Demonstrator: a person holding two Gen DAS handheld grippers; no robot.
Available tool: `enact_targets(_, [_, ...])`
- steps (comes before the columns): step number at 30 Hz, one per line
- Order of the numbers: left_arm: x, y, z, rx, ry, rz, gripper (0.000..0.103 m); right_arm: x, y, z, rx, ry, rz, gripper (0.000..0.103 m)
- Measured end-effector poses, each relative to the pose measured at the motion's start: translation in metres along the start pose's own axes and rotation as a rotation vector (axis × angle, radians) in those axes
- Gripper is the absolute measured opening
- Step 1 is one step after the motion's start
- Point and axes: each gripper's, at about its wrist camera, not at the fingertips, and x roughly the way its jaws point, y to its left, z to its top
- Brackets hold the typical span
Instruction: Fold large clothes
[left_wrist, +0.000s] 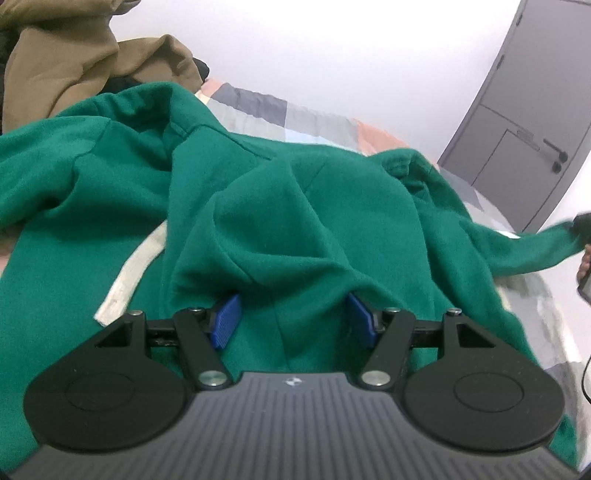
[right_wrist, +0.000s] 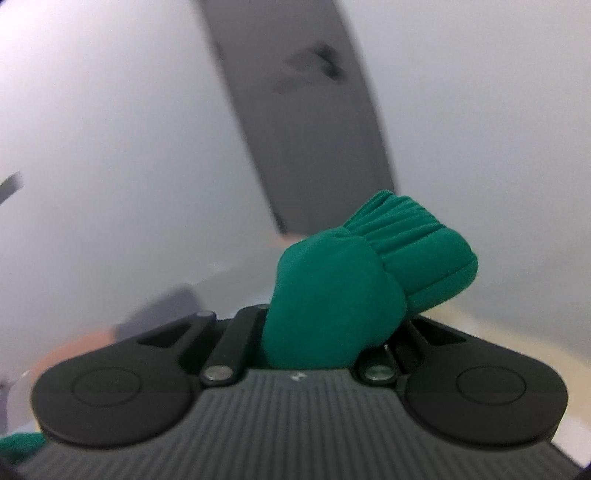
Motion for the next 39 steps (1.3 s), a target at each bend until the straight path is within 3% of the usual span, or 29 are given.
enact_targets(5, [-0.034, 0.010, 0.008, -0.012, -0.089, -0.001, 0.068, -0.090, 0.083, 0.035, -0.234, -0.154, 0.182, 0.012])
enact_targets(9, [-0.067, 0.026, 0.017, -0.059, -0.151, -0.011, 0.068, -0.181, 0.151, 0.034, -0.405, -0.256, 0.343, 0.013])
enact_targets(15, [-0.117, 0.052, 0.020, -0.111, -0.200, -0.032, 0.068, -0.291, 0.227, -0.016, -0.610, -0.277, 0.528, 0.013])
enact_targets(20, [-0.156, 0.073, 0.015, -0.128, -0.240, -0.049, 0.068, -0.357, 0.264, -0.094, -0.805, -0.283, 0.621, 0.014])
enact_targets(30, [-0.188, 0.125, 0.008, -0.304, -0.269, -0.103, 0.068, -0.402, 0.291, -0.249, -0.985, -0.014, 0.764, 0.015])
enact_targets(35, [-0.182, 0.121, 0.003, -0.265, -0.230, -0.110, 0.068, -0.388, 0.296, -0.287, -0.993, 0.156, 0.785, 0.016])
enact_targets(36, [-0.180, 0.119, 0.003, -0.256, -0.229, -0.116, 0.068, -0.386, 0.294, -0.288, -0.978, 0.180, 0.788, 0.020])
enact_targets(38, [-0.179, 0.114, 0.002, -0.235, -0.228, -0.148, 0.068, -0.377, 0.303, -0.285, -0.937, 0.256, 0.819, 0.043])
enact_targets(39, [-0.178, 0.110, 0.003, -0.222, -0.227, -0.166, 0.068, -0.377, 0.304, -0.285, -0.915, 0.295, 0.846, 0.064])
